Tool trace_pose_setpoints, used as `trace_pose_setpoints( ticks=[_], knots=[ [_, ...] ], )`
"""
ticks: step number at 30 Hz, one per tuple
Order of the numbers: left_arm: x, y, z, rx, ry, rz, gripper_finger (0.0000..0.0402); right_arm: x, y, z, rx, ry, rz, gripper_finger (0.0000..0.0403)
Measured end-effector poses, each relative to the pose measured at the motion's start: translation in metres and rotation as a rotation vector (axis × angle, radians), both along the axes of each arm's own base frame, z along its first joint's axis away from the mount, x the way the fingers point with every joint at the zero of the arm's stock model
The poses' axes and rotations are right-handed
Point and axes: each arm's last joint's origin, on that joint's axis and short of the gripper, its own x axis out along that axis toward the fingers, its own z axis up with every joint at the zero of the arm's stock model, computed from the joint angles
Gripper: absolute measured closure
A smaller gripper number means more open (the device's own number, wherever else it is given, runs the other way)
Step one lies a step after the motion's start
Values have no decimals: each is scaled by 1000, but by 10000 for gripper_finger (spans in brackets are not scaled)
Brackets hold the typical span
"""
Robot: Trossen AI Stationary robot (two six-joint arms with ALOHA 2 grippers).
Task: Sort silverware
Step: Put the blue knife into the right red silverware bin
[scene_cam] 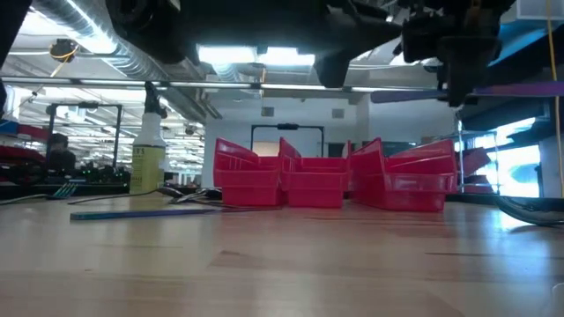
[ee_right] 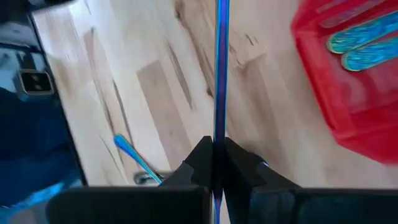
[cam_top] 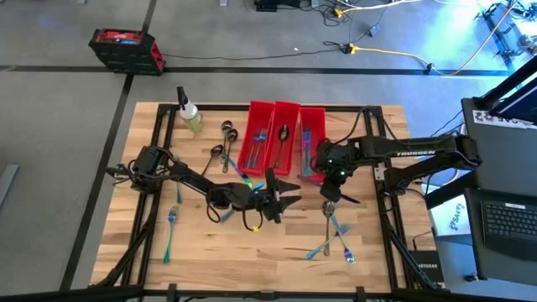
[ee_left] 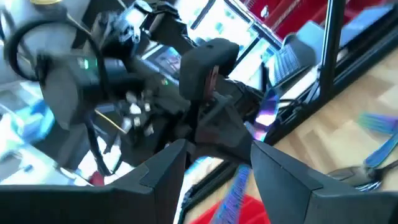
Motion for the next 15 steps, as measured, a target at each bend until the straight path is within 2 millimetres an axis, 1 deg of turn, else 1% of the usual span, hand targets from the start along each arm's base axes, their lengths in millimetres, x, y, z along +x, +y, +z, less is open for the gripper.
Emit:
trace_pose_setpoints(
  ticks=[5, 9, 12, 15],
  knots=[
    [1, 4, 0, -130, -9, -37, 233, -5, -3, 17, -115, 14, 8, 403],
    [3, 11, -1, -281, -32, -65, 233, -11, -5, 29, -236, 55, 24, 403],
    [3, 17, 3, -368, -87, -67, 233, -16, -5, 33, -311, 100, 66, 403],
    [5, 25, 4, -410, -112, -76, 233, -16, 1, 35, -362, 93, 144, 403]
  ],
)
